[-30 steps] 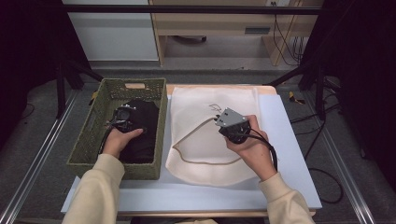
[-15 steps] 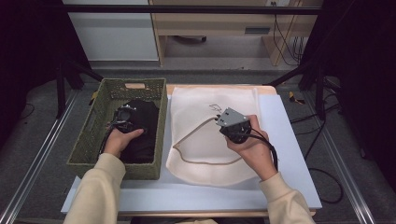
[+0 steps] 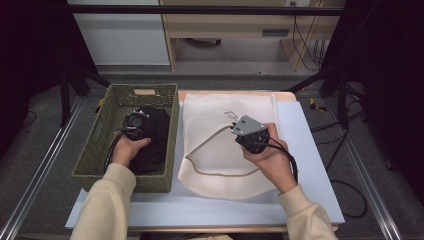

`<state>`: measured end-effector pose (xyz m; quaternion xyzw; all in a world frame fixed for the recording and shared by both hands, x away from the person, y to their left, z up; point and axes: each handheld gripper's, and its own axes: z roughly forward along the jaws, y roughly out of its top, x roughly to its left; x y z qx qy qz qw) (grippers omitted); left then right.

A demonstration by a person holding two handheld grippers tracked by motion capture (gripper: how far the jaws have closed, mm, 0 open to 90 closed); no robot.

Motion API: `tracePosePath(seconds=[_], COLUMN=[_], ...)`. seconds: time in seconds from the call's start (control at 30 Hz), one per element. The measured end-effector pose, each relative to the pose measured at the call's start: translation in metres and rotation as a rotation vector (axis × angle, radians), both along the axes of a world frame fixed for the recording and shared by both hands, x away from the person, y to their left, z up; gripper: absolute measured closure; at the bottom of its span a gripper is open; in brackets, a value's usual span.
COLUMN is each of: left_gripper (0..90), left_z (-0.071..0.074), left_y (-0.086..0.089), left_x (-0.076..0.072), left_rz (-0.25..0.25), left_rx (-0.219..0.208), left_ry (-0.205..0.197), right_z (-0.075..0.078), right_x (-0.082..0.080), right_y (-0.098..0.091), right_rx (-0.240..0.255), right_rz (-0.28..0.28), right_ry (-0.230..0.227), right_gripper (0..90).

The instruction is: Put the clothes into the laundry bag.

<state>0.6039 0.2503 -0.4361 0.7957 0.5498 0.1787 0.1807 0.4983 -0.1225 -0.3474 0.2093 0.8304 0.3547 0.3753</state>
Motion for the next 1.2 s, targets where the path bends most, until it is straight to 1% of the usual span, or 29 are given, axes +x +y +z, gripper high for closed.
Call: tracePosePath(seconds=[0.13, 0.27, 0.4, 0.53, 0.67, 0.73, 0.9, 1.0, 1.07, 1.2], left_gripper=[50.2, 54.4, 56.2, 56.7, 56.9, 56.9, 57.0, 57.0, 57.1, 57.0], left_z=[0.003, 0.010, 0.017, 0.021, 0.030, 0.035, 0.045, 0.051, 0.056, 0.068], left_y=[0.001, 0.000, 0.000, 0.002, 0.009, 0.014, 0.026, 0.032, 0.035, 0.039], left_x=[0.001, -0.001, -0.004, -0.008, -0.014, -0.018, -0.027, -0.032, -0.036, -0.048], left_rz=[0.001, -0.011, -0.024, -0.026, -0.012, -0.005, 0.002, 0.003, 0.000, -0.008], left_rx=[-0.004, -0.004, 0.016, 0.021, 0.017, 0.010, 0.017, 0.004, 0.000, -0.033], left_ry=[-0.001, -0.022, -0.054, -0.085, -0.145, -0.159, -0.196, -0.211, -0.231, -0.276], right_z=[0.000, 0.000, 0.001, 0.003, 0.003, 0.004, 0.003, 0.003, 0.002, 0.001], right_x=[-0.001, -0.001, -0.001, -0.001, -0.002, -0.002, -0.002, -0.001, -0.001, -0.001], right_y=[0.000, 0.001, 0.000, 0.000, 0.001, 0.000, 0.001, 0.000, 0.001, 0.002], right_rx=[-0.004, 0.000, 0.001, 0.004, -0.001, 0.000, -0.001, 0.002, -0.002, -0.003], right_rz=[0.001, -0.003, 0.001, -0.001, 0.000, 0.001, 0.002, -0.002, -0.002, -0.002], right_ry=[-0.001, 0.000, -0.003, -0.009, -0.014, -0.016, -0.015, -0.014, -0.015, -0.015], right_gripper=[86.0, 86.0, 86.0, 86.0, 86.0, 86.0, 86.0, 86.0, 86.0, 86.0])
